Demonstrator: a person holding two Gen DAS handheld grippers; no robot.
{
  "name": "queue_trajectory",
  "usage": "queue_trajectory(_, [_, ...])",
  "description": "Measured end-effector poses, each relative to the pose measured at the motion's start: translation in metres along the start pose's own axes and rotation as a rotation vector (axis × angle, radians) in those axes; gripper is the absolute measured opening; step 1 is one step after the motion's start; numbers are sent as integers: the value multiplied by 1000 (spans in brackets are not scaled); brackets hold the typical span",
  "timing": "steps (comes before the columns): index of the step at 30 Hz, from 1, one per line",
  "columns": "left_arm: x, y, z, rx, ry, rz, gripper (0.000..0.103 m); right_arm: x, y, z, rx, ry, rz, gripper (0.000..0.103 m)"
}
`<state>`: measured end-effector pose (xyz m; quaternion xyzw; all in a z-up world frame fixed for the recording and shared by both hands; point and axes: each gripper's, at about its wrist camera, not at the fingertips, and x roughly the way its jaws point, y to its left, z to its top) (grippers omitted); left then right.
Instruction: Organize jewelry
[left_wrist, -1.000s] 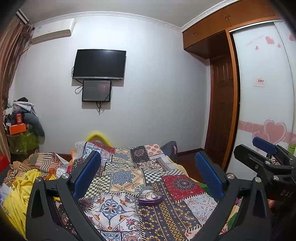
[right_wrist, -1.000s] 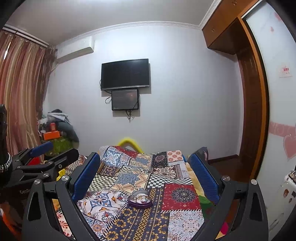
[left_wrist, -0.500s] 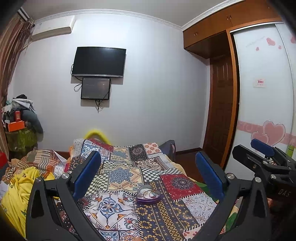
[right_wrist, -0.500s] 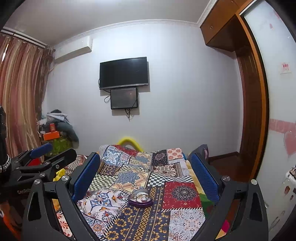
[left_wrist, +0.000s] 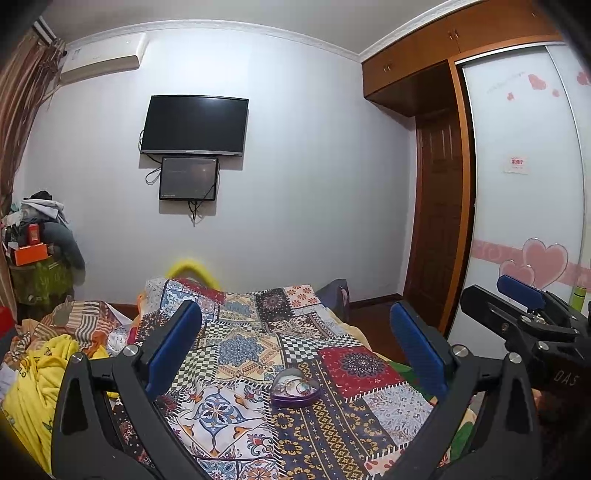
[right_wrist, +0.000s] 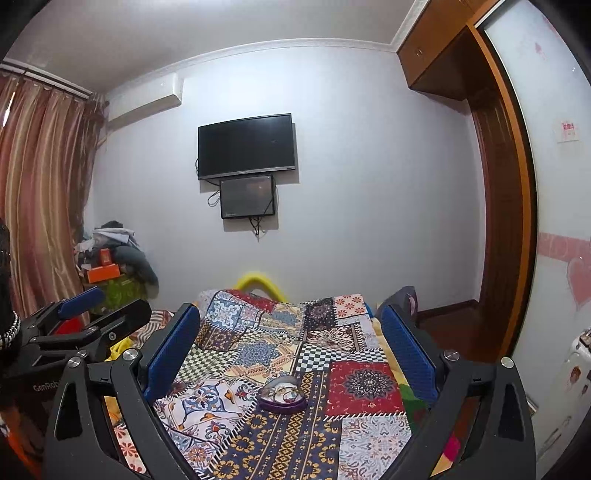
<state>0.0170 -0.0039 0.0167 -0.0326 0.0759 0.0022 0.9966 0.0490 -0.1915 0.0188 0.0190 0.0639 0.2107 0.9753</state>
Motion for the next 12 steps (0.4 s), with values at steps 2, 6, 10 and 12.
queue_trajectory(2, [0, -1, 0, 1, 1, 3, 103, 0, 0, -1, -1, 2, 0, 98])
queue_trajectory(6, [3, -1, 0, -1, 8, 4, 102, 1, -2, -1, 2, 4, 2, 98])
queue_trajectory(10, [6, 2, -1, -3, 11, 7, 103, 4, -3, -2, 6, 12, 3, 98])
queue_trajectory(12, [8, 3, -2, -4, 15, 9, 103, 7, -3, -3, 7, 17, 3, 98])
